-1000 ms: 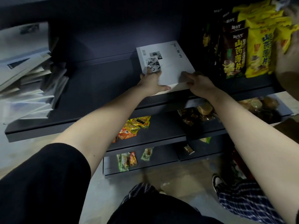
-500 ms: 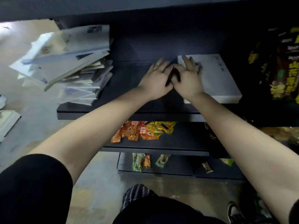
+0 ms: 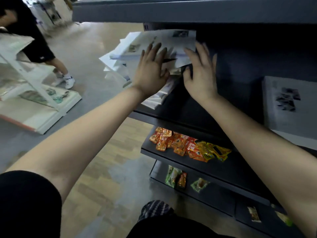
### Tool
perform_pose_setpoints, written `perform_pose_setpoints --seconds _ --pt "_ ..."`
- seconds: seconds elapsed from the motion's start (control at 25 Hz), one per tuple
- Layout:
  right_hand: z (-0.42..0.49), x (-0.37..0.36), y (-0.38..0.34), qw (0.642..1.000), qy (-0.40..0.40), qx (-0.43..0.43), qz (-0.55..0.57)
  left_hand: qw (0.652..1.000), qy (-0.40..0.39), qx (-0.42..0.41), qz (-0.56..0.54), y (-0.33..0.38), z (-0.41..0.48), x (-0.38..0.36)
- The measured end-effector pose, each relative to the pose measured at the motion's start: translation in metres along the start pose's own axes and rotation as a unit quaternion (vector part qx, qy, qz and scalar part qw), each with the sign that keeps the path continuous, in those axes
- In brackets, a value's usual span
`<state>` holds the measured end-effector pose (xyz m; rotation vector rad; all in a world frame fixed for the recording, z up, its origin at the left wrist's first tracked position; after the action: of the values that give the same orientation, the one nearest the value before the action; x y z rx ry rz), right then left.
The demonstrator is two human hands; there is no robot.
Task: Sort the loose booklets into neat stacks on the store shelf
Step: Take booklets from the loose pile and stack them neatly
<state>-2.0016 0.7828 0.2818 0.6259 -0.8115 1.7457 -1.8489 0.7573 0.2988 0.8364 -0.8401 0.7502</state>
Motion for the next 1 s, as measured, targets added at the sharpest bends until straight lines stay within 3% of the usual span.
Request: perform_pose_setpoints --seconds 0.16,0.36,0.48,0.56,0.8,1.0 --pt "0.028 -0.021 -0.050 0.998 0.038 0.044 -0.034 0.998 0.008 0.054 -0.019 -0.066 0.003 0.029" --pt "0.060 -0.051 -0.086 0.990 -0.082 0.008 -0.116 0.995 -0.036 0.051 -0.081 -0.115 0.021 0.039" --pt "0.076 -0.068 -0.098 0.984 -0.134 -0.023 -0.111 0.993 -0.059 -0.005 -0.099 -0.137 0.033 0.045" --pt "0.080 -0.067 -0.097 0.987 -0.123 -0.030 -0.103 0.994 -0.069 -0.036 -0.077 -0.148 0.045 0.050" --pt "0.071 -0.034 -0.053 0.966 -0.175 -0.104 -0.156 0.975 -0.127 -0.181 -0.024 -0.170 0.077 0.050" --pt "0.073 -0.033 -0.047 0.953 -0.221 -0.130 -0.163 0.968 -0.142 -0.204 -0.039 -0.177 0.090 0.050"
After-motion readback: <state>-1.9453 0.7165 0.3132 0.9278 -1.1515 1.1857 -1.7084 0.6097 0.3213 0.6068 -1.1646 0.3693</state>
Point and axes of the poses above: each hand's wrist, its own z-axis towards the middle knuckle, its own x-axis out of the back of the hand, y = z × x, the point moved 3 cm from there along z, towards the middle knuckle, and after that the axes turned 13 degrees about -z, right-handed, at the moved point
